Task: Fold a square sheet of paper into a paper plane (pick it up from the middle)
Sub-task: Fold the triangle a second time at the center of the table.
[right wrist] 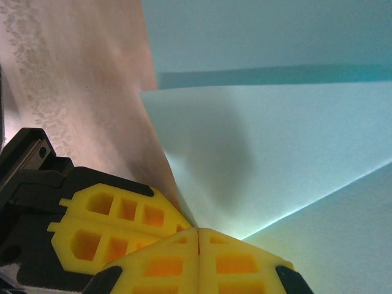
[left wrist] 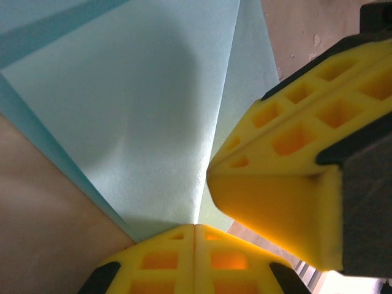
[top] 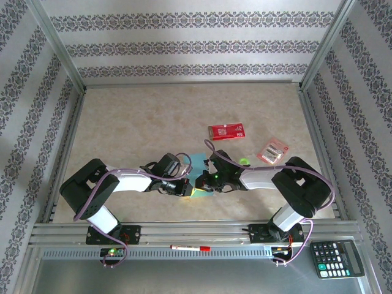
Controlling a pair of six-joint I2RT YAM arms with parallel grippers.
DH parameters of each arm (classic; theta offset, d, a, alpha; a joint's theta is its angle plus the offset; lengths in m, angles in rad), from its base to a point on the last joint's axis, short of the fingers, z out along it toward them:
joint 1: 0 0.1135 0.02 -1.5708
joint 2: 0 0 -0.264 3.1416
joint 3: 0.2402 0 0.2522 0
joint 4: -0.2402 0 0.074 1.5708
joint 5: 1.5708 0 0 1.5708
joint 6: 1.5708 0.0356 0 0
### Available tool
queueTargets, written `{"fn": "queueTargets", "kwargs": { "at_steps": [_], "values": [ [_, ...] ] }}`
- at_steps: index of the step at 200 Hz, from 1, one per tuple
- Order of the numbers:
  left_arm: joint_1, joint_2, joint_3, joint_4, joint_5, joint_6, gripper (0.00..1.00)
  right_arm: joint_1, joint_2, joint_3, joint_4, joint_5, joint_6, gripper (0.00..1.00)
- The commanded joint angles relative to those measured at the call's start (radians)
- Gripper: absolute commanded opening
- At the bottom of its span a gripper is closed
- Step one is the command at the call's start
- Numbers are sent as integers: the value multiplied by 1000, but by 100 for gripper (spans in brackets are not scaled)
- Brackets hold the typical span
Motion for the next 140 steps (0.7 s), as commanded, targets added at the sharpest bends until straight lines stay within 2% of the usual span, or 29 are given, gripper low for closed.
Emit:
{"fn": "queueTargets", "kwargs": {
  "at_steps": [1,99,140],
  "values": [
    [-14,13,-21,-89,-89,38,0,18,22,-9,37,24,29,3],
    [-12,7,-22,-115,-105,51,0,24,83,-9,37,49,58,1],
    [-12,2,-22,-136,-115,58,0,0,82,3,-40,78,40,1]
  ]
}}
